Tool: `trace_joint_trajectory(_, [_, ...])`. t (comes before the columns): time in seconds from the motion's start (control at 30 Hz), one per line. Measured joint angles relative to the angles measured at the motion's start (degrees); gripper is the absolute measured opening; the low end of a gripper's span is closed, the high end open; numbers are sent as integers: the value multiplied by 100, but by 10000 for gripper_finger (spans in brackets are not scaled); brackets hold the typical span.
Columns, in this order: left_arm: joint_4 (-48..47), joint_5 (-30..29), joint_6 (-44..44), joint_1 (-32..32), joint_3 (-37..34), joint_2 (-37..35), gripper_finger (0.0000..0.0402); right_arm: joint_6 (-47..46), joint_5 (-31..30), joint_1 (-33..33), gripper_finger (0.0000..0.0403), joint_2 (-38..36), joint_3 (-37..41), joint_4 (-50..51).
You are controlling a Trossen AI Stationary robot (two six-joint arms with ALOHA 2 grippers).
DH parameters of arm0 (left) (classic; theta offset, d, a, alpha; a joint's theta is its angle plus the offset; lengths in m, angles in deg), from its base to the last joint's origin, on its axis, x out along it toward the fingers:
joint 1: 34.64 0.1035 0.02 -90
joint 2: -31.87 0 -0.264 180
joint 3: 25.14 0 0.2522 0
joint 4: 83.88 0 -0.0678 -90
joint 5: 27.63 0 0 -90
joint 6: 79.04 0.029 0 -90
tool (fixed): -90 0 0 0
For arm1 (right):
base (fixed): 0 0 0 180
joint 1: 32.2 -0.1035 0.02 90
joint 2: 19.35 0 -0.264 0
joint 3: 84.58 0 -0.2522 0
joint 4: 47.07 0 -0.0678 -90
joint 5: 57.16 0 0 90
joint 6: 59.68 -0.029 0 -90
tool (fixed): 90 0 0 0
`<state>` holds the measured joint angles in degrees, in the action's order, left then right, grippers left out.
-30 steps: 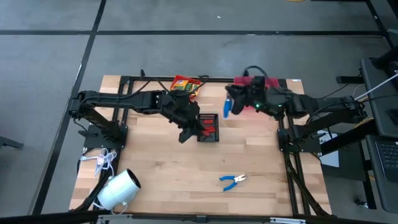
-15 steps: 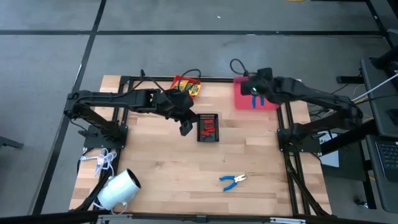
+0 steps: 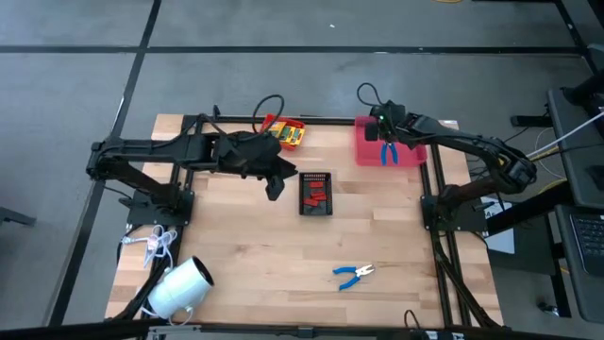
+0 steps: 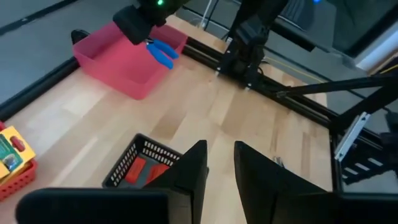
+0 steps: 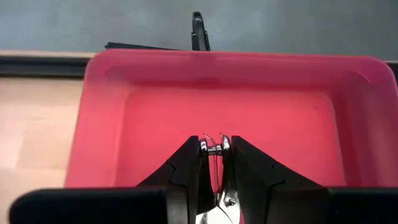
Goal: Pick & Place School Supplies
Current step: Put the blue hole puncher into the red transparent bin
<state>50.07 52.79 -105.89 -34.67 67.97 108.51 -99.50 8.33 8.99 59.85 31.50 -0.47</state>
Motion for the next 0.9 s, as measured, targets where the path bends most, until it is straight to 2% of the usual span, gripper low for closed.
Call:
trace_joint_trajectory(0.1, [28, 2, -2, -36, 0, -21, 77, 368, 13, 76, 83, 0, 125, -273])
trace_joint_trajectory(0.3, [47, 3, -107, -119, 0, -33, 74, 478, 96, 167, 228, -9, 126, -559])
trace_joint_trajectory(0.37, [96, -103, -109, -171, 0, -31, 75, 467, 144, 151, 260, -72, 126, -557])
trace_joint_trajectory(0.43, [126, -289, -106, -249, 0, -31, 77, 425, 190, 59, 274, -187, 126, -499])
trace_joint_trajectory(0.63, [-150, -928, -93, -495, 0, -61, 74, -47, 1154, -702, 256, -1000, 126, -441])
trace_joint_trajectory(0.8, [-1273, -975, -272, -608, -1, -57, 73, -945, 2217, -2144, 219, -1650, 124, -178])
trace_joint_trajectory(0.9, [-1721, -1355, -656, -733, -2, -61, 73, -1933, 2659, -3311, 198, -1779, 122, 338])
